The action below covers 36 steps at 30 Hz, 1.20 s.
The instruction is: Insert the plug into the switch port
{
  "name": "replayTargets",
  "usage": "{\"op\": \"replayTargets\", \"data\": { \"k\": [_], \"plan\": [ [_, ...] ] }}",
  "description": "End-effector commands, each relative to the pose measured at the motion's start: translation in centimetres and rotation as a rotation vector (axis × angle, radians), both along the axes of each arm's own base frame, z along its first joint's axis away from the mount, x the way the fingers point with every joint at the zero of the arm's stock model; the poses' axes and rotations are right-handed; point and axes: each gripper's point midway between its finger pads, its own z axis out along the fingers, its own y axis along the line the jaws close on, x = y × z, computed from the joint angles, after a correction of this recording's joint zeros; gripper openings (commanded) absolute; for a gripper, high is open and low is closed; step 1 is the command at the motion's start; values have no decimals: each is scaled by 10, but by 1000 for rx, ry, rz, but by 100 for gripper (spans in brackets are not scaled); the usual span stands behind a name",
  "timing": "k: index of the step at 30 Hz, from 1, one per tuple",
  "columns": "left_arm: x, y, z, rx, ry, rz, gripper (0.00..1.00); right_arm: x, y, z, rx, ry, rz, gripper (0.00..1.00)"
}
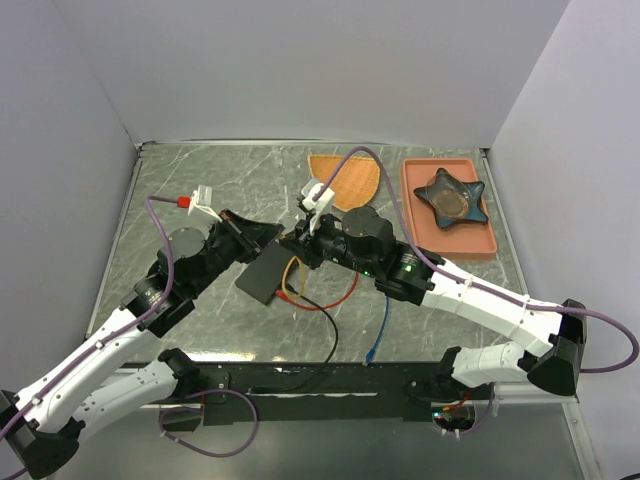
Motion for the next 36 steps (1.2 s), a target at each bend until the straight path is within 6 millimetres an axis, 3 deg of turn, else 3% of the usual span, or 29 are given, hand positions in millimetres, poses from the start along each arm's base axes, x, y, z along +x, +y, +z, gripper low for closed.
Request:
{"op": "replayTargets", "data": {
  "k": [1, 2, 5, 7, 10, 11, 12, 14, 15, 17, 18, 20, 21, 25, 27, 31, 35, 36],
  "plan": [
    [-6, -2, 31, -67, -76, -28, 1, 11, 1, 17, 33, -21, -50, 8],
    [-7, -2, 32, -69, -78, -31, 1, 13, 1, 19, 34, -21, -61, 0],
    [-6, -2, 30, -62, -77, -30, 1, 15, -1, 18, 32, -24, -73, 0],
    [-7, 0, 31, -52, -81, -22, 7, 15, -4, 20, 38, -26, -79, 0],
    [-8, 8, 35, -46, -97, 3, 29, 13, -13, 28, 57, -40, -97, 0],
    [-7, 11, 34, -40, -95, 15, 56, 13, -17, 31, 64, -45, -109, 0],
    [-10, 14, 36, -42, -104, 23, 70, 12, -24, 38, 78, -57, -126, 0],
    [-10, 21, 36, -38, -111, 48, 93, 12, -36, 40, 70, -64, -159, 0],
    [-13, 27, 39, -44, -122, 63, 98, 11, -49, 49, 86, -83, -187, 0],
    [-14, 36, 38, -42, -125, 97, 96, 8, -66, 50, 85, -95, -221, 0],
    [-14, 44, 38, -41, -130, 131, 96, 4, -84, 64, 118, -120, -256, 0],
    [-14, 52, 37, -35, -132, 163, 96, 2, -106, 64, 108, -141, -300, 0],
    [-14, 57, 34, -24, -128, 183, 96, -3, -124, 75, 137, -161, -332, 0],
    [-5, 72, 24, 44, -103, 272, 96, -1, -179, 74, 83, -217, -498, 0],
    [1, 74, 18, 93, -95, 299, 96, -2, -189, 66, 50, -223, -518, 0],
    [14, 76, 3, 231, -93, 329, 96, 0, -171, 21, -77, -185, -459, 0],
    [25, 73, -16, 363, -72, 330, 96, 1, -130, -41, -242, -104, -305, 0],
    [29, 71, -26, 405, -62, 325, 96, 1, -111, -67, -309, -62, -240, 0]
  ]
}}
